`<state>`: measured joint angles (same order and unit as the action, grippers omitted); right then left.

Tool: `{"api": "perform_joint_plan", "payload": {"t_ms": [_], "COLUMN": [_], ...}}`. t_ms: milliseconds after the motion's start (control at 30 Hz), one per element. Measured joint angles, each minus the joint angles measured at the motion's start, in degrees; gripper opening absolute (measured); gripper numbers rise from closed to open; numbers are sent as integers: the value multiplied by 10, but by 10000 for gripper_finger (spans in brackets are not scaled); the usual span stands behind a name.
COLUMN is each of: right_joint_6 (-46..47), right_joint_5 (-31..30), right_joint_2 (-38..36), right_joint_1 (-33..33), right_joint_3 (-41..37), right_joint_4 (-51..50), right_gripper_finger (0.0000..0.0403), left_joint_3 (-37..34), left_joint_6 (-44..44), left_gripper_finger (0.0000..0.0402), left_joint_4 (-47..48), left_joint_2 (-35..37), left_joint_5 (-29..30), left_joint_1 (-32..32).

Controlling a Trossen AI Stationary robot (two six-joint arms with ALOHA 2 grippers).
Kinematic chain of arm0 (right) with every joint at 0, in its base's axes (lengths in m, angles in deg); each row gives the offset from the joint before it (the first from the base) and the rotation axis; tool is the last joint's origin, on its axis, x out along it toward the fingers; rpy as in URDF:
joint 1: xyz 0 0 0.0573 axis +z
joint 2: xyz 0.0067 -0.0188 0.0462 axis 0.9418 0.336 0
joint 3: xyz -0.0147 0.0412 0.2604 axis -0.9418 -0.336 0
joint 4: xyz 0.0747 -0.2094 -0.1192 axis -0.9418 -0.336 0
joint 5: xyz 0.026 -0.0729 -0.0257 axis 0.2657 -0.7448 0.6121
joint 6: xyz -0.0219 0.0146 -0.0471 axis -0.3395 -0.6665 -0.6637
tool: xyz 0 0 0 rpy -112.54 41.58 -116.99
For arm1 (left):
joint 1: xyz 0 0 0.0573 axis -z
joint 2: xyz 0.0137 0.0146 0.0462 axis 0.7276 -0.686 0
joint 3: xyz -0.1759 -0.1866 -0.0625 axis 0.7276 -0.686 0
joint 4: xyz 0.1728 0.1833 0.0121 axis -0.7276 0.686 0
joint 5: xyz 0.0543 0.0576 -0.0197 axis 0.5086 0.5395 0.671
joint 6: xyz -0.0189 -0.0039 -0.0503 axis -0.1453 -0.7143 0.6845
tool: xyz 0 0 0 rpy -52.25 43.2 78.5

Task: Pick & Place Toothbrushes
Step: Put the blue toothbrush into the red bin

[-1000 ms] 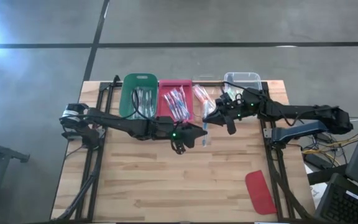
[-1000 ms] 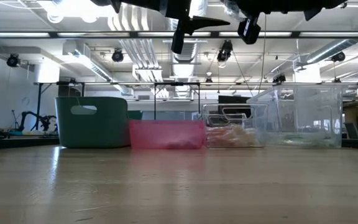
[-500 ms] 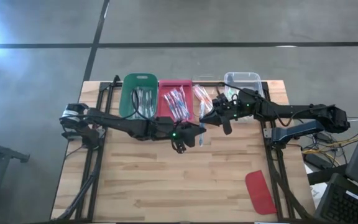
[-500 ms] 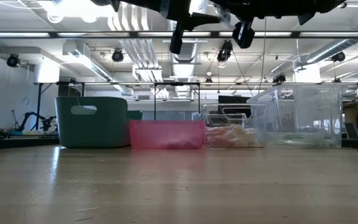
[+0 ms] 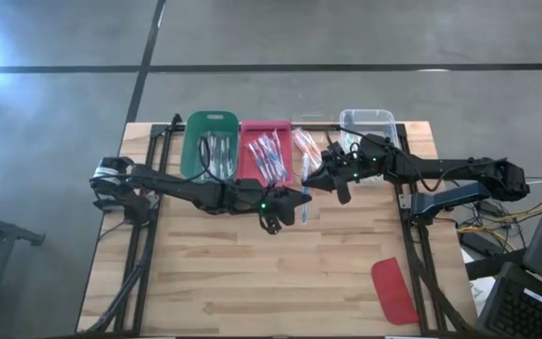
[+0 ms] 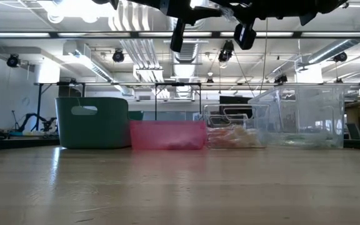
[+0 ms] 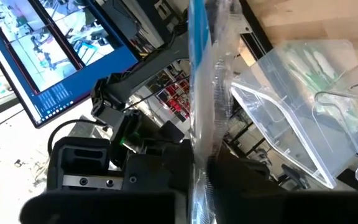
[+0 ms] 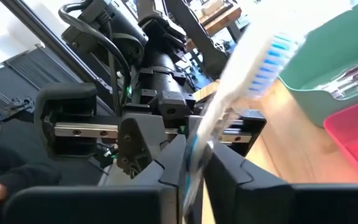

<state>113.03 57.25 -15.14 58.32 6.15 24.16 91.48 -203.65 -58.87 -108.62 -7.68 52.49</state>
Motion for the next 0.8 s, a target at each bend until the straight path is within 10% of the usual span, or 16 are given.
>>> {"api": "perform_joint_plan", "payload": {"t_ms": [433, 800], "right_joint_6": [4, -28], "right_joint_5": [43, 49], "right_joint_2": [-39, -144], "right_joint_1": [-27, -84], "right_joint_3": [0, 1], "right_joint_4": [-19, -165], "right_gripper_finger": [180, 219], "left_joint_3": [0, -2], "left_joint_6": [17, 106], "left_gripper_finger": [33, 31], "left_joint_4": [2, 83], "left_joint_2": [1, 22], "left_joint_5": [42, 78], "left_joint_1": [0, -18]}}
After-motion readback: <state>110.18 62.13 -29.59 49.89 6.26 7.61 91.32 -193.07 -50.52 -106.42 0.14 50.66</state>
